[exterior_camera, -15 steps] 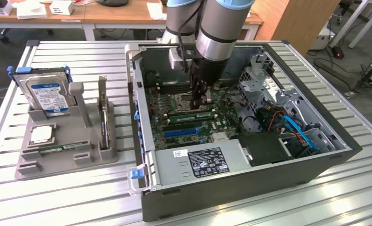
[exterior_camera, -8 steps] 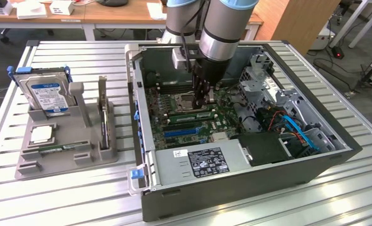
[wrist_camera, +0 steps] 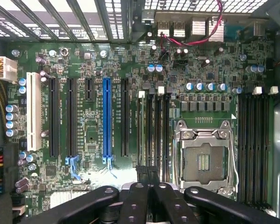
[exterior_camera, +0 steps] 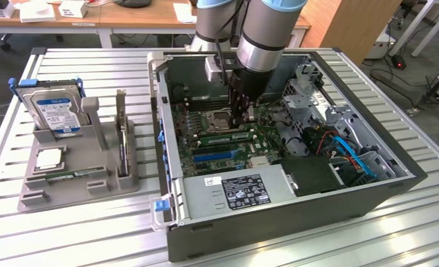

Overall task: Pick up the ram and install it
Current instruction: 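Press down the ram until it locks into place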

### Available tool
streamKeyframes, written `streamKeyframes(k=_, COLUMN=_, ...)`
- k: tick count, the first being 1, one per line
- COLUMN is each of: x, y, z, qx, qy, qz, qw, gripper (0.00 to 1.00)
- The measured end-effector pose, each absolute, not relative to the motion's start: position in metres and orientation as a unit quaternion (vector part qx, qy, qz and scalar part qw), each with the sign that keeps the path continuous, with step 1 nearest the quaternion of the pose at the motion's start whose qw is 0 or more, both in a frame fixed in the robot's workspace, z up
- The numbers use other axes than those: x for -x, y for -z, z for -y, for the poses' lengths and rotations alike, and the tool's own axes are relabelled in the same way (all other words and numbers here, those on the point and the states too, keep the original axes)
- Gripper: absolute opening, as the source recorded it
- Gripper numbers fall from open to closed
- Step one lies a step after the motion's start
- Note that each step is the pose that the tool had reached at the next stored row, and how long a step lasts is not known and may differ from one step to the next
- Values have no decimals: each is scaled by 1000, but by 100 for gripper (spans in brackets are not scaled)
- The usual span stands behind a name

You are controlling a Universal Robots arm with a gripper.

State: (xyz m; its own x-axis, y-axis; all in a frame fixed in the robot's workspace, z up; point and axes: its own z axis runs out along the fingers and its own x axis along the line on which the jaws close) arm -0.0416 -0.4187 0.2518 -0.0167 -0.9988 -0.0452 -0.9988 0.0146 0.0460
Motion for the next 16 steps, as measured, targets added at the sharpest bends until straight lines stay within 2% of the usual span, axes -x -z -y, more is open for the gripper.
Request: streamKeyframes(k=16, x=41, y=-243, z=419, qx=701, qy=-32, qz=-712, qw=0, gripper=9)
